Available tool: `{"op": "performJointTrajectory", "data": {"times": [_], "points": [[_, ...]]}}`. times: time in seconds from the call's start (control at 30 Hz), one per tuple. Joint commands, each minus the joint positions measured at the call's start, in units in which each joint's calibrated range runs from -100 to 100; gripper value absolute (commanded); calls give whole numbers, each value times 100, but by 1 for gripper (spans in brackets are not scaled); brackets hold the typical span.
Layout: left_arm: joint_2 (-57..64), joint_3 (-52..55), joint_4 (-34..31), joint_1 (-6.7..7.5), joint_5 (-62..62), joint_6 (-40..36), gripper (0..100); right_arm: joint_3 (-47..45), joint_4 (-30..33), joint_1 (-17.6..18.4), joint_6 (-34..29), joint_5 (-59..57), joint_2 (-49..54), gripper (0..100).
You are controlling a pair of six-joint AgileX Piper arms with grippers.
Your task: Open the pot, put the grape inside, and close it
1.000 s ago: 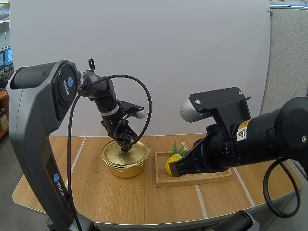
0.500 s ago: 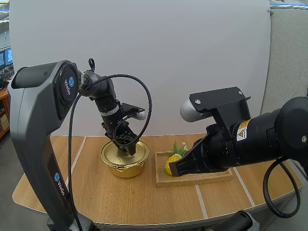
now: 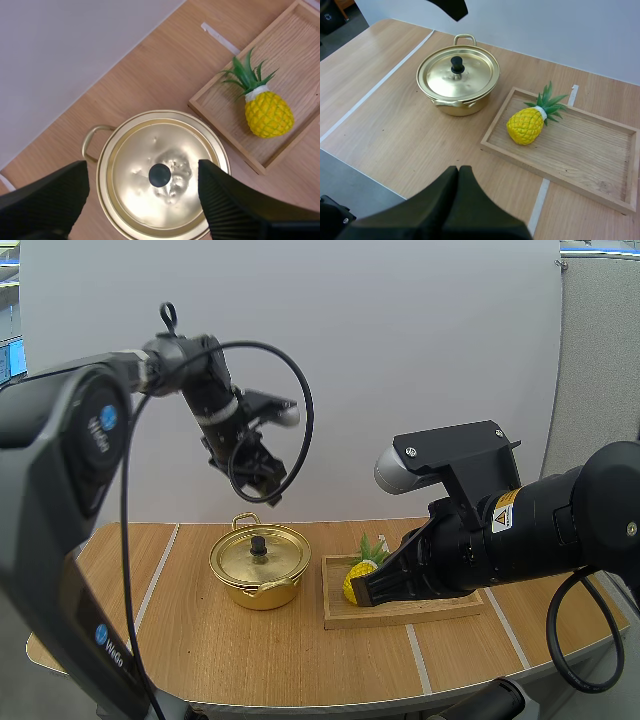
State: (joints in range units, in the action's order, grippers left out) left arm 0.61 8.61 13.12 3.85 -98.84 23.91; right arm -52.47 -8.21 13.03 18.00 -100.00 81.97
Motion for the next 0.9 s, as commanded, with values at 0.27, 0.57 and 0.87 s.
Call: {"op": "performJointTrajectory", "data": {"times": [0.27, 0.57, 0.87], "points": [[2405, -232, -22, 17, -116, -245, 100, -12, 35, -16, 29, 0, 51, 0], [3626, -232, -50, 17, -116, -442, 100, -12, 35, -16, 29, 0, 51, 0], [4695, -232, -278, 17, -116, -724, 58, -12, 83, -16, 29, 0, 51, 0]]}}
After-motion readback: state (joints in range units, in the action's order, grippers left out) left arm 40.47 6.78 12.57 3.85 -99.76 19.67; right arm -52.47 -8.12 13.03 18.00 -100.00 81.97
